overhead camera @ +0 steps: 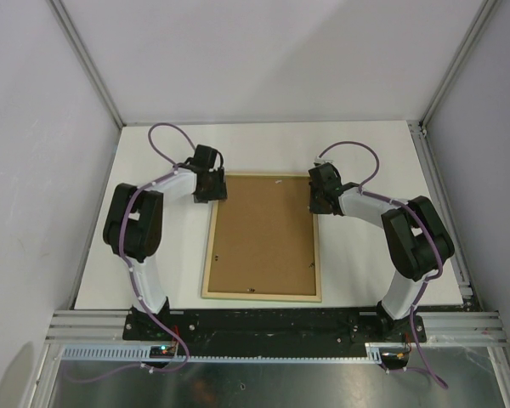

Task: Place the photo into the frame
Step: Press the fastener onto the backboard.

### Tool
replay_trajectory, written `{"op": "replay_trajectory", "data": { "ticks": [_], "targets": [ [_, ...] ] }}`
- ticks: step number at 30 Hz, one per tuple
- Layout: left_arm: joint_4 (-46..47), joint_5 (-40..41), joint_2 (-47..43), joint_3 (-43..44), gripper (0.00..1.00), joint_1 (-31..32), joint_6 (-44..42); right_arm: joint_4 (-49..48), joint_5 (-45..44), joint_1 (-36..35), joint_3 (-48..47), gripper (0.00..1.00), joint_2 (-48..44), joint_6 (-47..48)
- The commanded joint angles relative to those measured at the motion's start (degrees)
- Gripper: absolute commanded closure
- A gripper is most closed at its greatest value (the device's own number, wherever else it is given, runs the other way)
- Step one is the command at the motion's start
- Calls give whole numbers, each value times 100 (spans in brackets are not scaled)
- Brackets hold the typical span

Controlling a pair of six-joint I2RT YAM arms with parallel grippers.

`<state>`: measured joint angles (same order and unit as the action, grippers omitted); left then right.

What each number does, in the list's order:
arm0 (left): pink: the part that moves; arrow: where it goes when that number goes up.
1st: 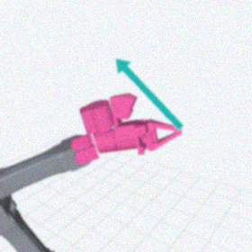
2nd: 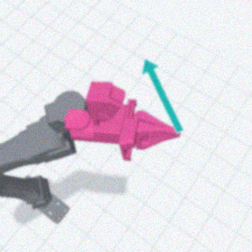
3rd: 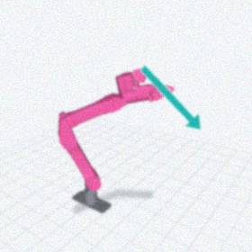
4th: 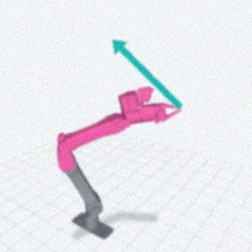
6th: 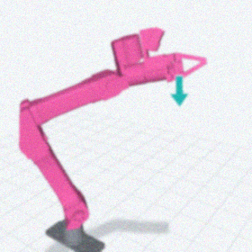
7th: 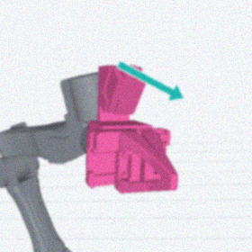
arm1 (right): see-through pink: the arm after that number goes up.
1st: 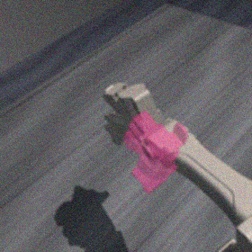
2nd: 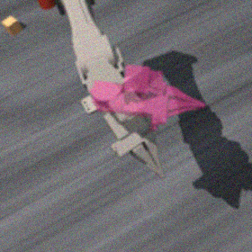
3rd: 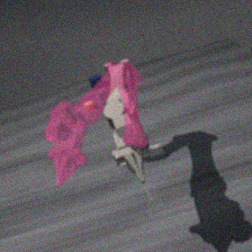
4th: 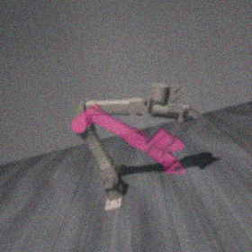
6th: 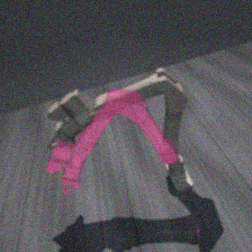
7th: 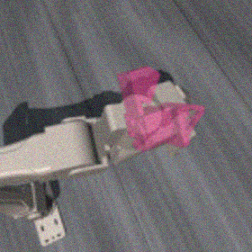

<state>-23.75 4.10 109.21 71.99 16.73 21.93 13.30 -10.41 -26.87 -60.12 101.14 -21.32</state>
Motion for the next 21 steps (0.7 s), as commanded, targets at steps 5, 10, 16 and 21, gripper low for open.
{"op": "replay_trajectory", "data": {
  "ticks": [5, 10, 16, 21],
  "targets": [
    [20, -50, 157, 421, 36, -88, -47, 269, 258, 8, -75, 100, -166, 103],
    [-7, -40, 260, 461, 41, -121, -37, 287, 280, 44, -76, 100, -192, 111],
    [-57, 37, 290, 402, 44, -135, -40, 300, 289, 68, -77, 100, -191, 116],
    [-68, 161, 332, 425, 52, -178, 13, 311, 302, 60, -70, 100, -194, 105]
  ]
}}
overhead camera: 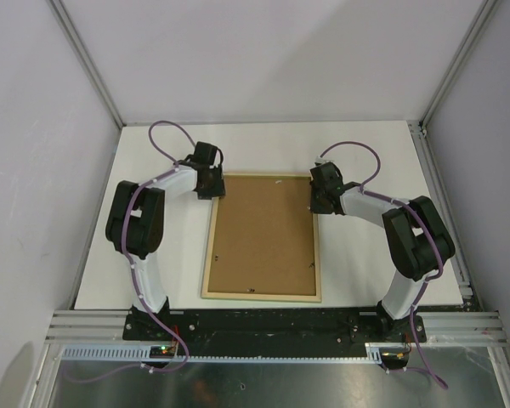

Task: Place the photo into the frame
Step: Press the fastener onto the backboard.

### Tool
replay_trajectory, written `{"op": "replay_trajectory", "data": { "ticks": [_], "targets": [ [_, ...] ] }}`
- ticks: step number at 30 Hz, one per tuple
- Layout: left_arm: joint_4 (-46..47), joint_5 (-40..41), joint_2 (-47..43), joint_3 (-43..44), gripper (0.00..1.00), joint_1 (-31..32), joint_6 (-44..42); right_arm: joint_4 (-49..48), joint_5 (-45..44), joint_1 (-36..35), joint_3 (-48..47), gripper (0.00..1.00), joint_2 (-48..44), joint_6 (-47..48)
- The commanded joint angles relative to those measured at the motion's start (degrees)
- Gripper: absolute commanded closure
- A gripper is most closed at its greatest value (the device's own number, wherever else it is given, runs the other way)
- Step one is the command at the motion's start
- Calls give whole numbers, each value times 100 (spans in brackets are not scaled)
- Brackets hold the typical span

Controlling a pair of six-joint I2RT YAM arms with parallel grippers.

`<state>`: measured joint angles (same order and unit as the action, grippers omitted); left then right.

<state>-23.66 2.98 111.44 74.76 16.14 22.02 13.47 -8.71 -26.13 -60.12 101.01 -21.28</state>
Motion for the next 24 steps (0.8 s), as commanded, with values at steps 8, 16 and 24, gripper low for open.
{"op": "replay_trajectory", "data": {
  "ticks": [8, 16, 24],
  "targets": [
    [-68, 382, 260, 330, 73, -165, 52, 314, 114, -6, -73, 100, -216, 121],
    [-68, 626, 351, 428, 93, -178, 139, 345, 115, 17, -70, 100, -219, 123],
    [-64, 513, 251, 479, 90, -199, 122, 329, 154, 86, -74, 100, -220, 115]
  ]
}}
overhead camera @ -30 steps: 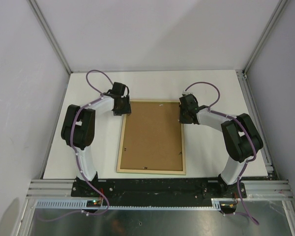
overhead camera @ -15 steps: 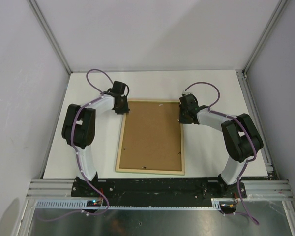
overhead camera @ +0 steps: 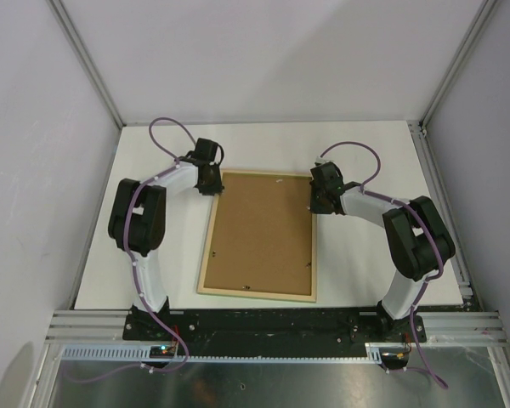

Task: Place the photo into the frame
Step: Press the fastener onto the backboard.

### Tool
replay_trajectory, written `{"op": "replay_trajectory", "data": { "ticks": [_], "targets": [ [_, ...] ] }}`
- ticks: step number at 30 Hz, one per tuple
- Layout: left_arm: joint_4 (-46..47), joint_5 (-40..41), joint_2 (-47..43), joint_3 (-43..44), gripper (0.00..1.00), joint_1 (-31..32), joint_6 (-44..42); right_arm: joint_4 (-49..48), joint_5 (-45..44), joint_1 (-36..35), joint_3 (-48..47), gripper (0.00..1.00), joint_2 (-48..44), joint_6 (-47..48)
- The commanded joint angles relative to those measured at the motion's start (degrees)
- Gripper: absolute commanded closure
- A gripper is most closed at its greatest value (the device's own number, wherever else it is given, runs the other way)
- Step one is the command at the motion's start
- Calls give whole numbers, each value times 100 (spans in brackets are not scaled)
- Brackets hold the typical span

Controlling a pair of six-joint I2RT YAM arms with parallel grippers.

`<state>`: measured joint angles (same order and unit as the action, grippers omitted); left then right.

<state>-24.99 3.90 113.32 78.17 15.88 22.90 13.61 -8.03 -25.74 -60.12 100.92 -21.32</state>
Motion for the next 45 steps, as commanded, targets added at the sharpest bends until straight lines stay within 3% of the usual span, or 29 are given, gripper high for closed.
{"op": "replay_trajectory", "data": {
  "ticks": [1, 7, 11, 16, 20, 35, 45],
  "targets": [
    [72, 284, -18, 133, 86, -168, 19, 322, 84, 53, -72, 100, -212, 110],
    [57, -333, -1298, -568, 44, -70, 102, 363, -5, 149, -70, 100, -205, 84],
    [4, -487, -2343, -1608, 35, 29, 410, 325, 70, 367, -75, 100, -173, 111],
    [-81, -415, -3510, -2780, 33, 408, 697, 126, 171, 589, -74, 100, -181, 200],
    [-160, -201, -3937, -3326, 31, 851, 920, 24, 354, 755, -90, 100, -162, 211],
    [-149, 86, -3560, -3597, 36, 1717, 1160, 47, 549, 834, -108, 100, -171, 160],
    [-152, 252, -3324, -3619, 50, 1804, 1138, 75, 584, 847, -110, 100, -183, 155]
  ]
}}
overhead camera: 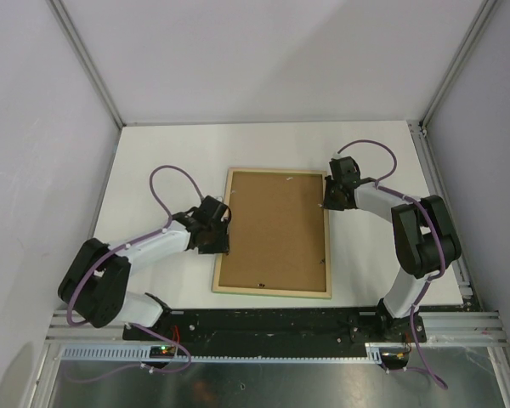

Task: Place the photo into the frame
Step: Press the fastener onto the backboard.

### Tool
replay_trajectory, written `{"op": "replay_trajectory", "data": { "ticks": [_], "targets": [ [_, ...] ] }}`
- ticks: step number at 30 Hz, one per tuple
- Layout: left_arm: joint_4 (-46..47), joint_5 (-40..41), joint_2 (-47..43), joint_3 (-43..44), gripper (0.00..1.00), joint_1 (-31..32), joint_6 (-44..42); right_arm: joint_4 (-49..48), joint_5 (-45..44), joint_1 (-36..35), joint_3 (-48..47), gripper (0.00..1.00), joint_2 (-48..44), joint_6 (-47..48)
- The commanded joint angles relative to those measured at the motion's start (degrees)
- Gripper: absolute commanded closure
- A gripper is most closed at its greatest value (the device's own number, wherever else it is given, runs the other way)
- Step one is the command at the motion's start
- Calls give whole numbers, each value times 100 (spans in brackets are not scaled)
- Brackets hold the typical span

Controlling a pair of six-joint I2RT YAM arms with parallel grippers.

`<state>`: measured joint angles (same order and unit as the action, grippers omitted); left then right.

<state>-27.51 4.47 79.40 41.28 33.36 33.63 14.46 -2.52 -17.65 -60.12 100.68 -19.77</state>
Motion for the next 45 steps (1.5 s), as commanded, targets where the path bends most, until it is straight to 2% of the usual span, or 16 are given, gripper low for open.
{"op": "replay_trajectory", "data": {
  "ticks": [1, 5, 10, 16, 22, 30, 32, 38, 45],
  "targets": [
    [102, 204, 77, 68, 52, 51, 60, -8, 38, 45, -112, 100, -161, 0],
    [126, 170, 163, 78, 55, 54, 15, -12, 60, 51, -106, 100, -152, -7],
    [153, 189, 175, 76, 55, 62, -15, -19, 95, 47, -110, 100, -142, -26],
    [222, 57, 79, 95, 44, 99, -95, 2, 100, 51, -110, 100, -135, -27],
    [233, 71, 143, 164, 46, 108, -136, -11, 140, 53, -108, 100, -121, -48],
    [220, 200, 374, 119, 57, 163, -192, 10, 129, 56, -104, 100, -127, -43],
    [220, 255, 419, 111, 61, 166, -173, 12, 129, 52, -105, 100, -128, -44],
    [216, 523, 525, 120, 87, 170, -48, 41, 113, 64, -104, 100, -140, -35],
    [222, 665, 760, 318, 98, 170, 171, 65, 128, 69, -101, 100, -162, -48]
  ]
}}
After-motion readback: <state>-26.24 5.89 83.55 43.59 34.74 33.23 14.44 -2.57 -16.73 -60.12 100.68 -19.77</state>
